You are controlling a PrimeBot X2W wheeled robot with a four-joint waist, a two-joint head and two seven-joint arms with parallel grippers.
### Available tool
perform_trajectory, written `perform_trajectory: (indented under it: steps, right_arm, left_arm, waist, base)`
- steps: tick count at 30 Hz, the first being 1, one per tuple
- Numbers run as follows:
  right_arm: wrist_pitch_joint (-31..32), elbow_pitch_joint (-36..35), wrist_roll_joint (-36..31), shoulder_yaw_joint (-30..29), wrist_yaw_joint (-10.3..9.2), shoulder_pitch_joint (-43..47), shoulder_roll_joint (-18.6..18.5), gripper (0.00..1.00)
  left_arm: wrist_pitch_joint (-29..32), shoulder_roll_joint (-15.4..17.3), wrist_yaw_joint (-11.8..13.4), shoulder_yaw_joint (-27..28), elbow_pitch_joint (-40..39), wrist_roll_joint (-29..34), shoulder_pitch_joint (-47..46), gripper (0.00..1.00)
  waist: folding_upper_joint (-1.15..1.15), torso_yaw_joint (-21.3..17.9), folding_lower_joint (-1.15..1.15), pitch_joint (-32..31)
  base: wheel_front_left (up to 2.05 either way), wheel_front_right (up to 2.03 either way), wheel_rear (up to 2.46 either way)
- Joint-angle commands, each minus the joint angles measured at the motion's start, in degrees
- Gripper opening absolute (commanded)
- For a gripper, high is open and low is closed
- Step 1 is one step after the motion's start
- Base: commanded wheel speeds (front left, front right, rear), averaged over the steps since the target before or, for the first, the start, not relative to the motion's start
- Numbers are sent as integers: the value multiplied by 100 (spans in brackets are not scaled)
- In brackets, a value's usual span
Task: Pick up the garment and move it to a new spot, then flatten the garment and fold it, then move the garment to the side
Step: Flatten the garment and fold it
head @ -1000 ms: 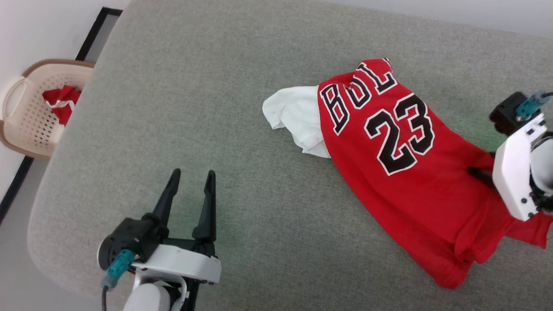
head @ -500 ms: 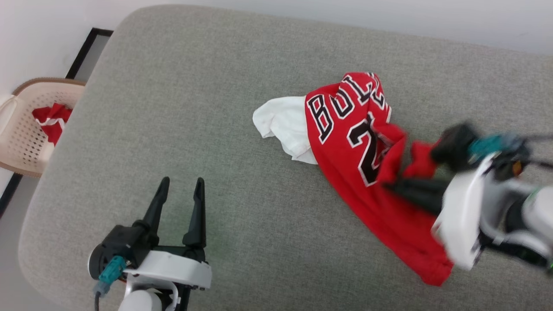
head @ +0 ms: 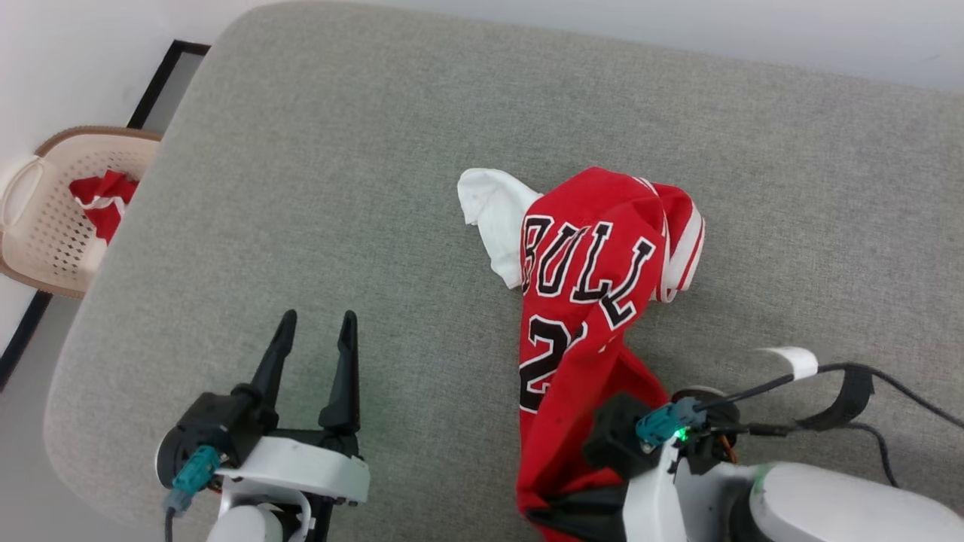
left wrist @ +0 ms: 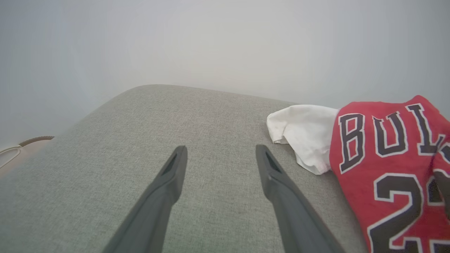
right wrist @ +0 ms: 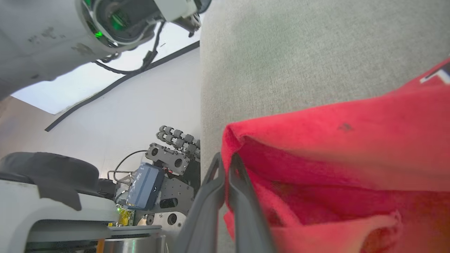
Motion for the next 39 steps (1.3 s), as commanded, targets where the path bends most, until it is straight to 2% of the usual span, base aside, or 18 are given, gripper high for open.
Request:
perform_trajectory:
  steps: [1, 3, 7, 8, 12, 13, 14, 15, 16, 17, 20, 24, 30, 33, 35, 39]
  right_arm:
    - [-38, 148, -20, 36, -6, 155, 92, 0]
    - [-111, 265, -153, 43, -6, 120, 135, 1]
    - [-367, 464, -93, 84, -6, 157, 561, 0]
    - [-367, 464, -93, 84, -6, 157, 561, 0]
    - [-449, 834, -362, 91, -6, 123, 1101, 0]
    - [-568, 1002, -448, 94, -6, 177, 1270, 18]
    - [-568, 1002, -448, 94, -6, 177, 1270, 18]
    - [-679, 1099, -479, 90, -6, 143, 1291, 40]
    - [-804, 1189, -511, 90, -6, 64, 1288, 84]
    - [-906, 1250, -502, 88, -6, 7, 1267, 100]
    - [-1196, 1284, -347, 3, -6, -125, 1091, 100]
    - [-1317, 1048, -162, -308, -6, -284, 506, 100]
    - [-909, 599, 80, -881, -6, -566, -554, 100]
    - [-524, 680, 286, -1127, -6, -737, -878, 100]
    - [-224, 882, 360, -1224, -6, -908, -988, 100]
    - [240, 1421, 579, -1281, -6, -1144, -846, 100]
  left_arm:
    - [0, -11, -19, -8, 14, -58, -19, 100]
    - [0, -12, -21, -32, 31, -95, -22, 100]
    - [-1, -11, -22, -2, 58, -189, -28, 100]
    - [-1, -11, -22, -2, 58, -189, -28, 100]
    - [-1, -11, -24, -66, 83, -237, -97, 100]
    - [-1, -11, -25, -90, 92, -225, -111, 100]
    - [-1, -11, -25, -90, 92, -225, -111, 100]
    - [-1, -11, -25, -87, 93, -210, -109, 100]
    - [-1, -11, -25, -68, 92, -197, -102, 100]
    - [-1, -11, -25, -48, 87, -187, -88, 100]
    - [-1, -11, -25, 4, 67, -189, 6, 100]
    - [-1, -12, -26, -22, 56, -256, 74, 100]
    - [-1, -11, -13, -170, 43, -338, 19, 100]
    - [-1, -10, -2, -258, 56, -403, -29, 100]
    - [-1, -11, -3, -319, 83, -461, -65, 100]
    - [-1, -10, 19, -479, 139, -580, -144, 100]
  waist:
    - [0, 13, 0, -5]
    - [0, 27, 0, -16]
    - [0, -25, 0, -29]
    - [0, -25, 0, -29]
    - [0, -45, 0, -26]
    - [0, -41, 0, -29]
    - [0, -41, 0, -29]
    - [0, -45, 0, -33]
    - [0, -55, 0, -39]
    - [0, -68, 0, -44]
    - [0, -126, 0, -66]
    - [0, -214, 0, -74]
    - [0, -211, 0, -11]
    - [0, -151, 0, 44]
    - [0, -87, 0, 91]
    - [0, 94, 0, 208]
  base:
    - [0, 0, 0]
    - [0, 0, 0]
    - [0, 0, 0]
    - [0, 0, 0]
    - [0, 0, 0]
    - [0, 0, 0]
    - [0, 0, 0]
    - [0, 0, 0]
    - [0, 0, 0]
    - [0, 0, 0]
    - [0, 0, 0]
    - [0, 0, 0]
    - [0, 0, 0]
    - [0, 0, 0]
    - [0, 0, 0]
    - [0, 0, 0]
